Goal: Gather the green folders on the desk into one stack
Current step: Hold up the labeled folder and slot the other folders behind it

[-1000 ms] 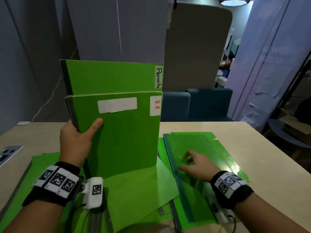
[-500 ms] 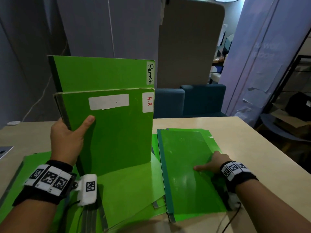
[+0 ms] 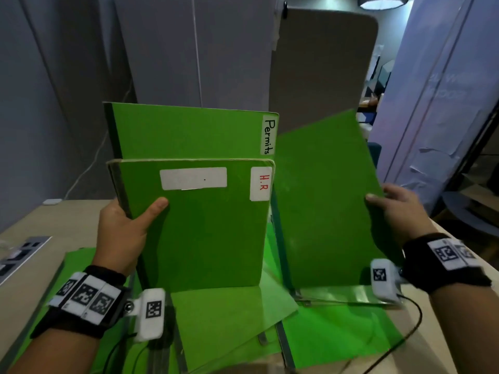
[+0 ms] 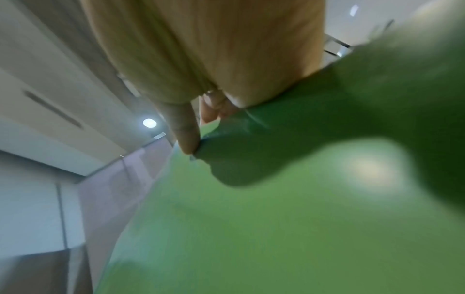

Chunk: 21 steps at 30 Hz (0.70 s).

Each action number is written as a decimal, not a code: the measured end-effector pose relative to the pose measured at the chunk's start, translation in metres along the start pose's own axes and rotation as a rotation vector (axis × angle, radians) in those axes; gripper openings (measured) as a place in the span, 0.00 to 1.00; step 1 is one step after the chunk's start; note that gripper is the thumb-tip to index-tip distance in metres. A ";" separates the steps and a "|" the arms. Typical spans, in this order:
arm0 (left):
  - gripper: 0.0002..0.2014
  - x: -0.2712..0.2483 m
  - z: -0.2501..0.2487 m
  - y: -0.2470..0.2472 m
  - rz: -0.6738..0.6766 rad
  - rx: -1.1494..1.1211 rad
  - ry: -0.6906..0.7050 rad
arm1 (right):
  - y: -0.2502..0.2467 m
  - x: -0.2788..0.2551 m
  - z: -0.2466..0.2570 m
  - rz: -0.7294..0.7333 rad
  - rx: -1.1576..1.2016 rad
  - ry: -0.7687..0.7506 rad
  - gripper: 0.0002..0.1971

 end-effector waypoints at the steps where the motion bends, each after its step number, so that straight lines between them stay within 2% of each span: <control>1: 0.21 -0.001 0.000 0.001 0.000 -0.005 -0.001 | 0.002 0.004 0.016 -0.020 0.020 -0.097 0.12; 4: 0.22 -0.004 0.001 0.003 0.007 -0.012 -0.011 | 0.018 0.007 0.047 -0.017 0.068 -0.268 0.20; 8: 0.25 -0.002 0.003 0.004 0.009 -0.001 -0.036 | 0.046 -0.007 0.045 0.024 0.161 -0.316 0.19; 12: 0.25 -0.001 0.006 0.006 -0.016 0.021 -0.037 | 0.078 -0.032 0.008 0.114 0.211 -0.197 0.17; 17: 0.15 -0.002 0.005 0.007 -0.014 0.013 -0.061 | 0.115 -0.075 -0.036 0.298 0.260 0.091 0.13; 21: 0.19 -0.005 0.004 0.008 -0.025 0.024 -0.046 | 0.141 -0.096 -0.046 0.377 0.259 0.161 0.16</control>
Point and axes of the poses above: each hand's wrist, its own x-axis towards the middle knuckle, its own y-axis out of the palm, z = x × y, the point moved 1 cm from there along x, towards the middle knuckle, and after that the axes turned 10 degrees about -z, right-handed, at the moved point
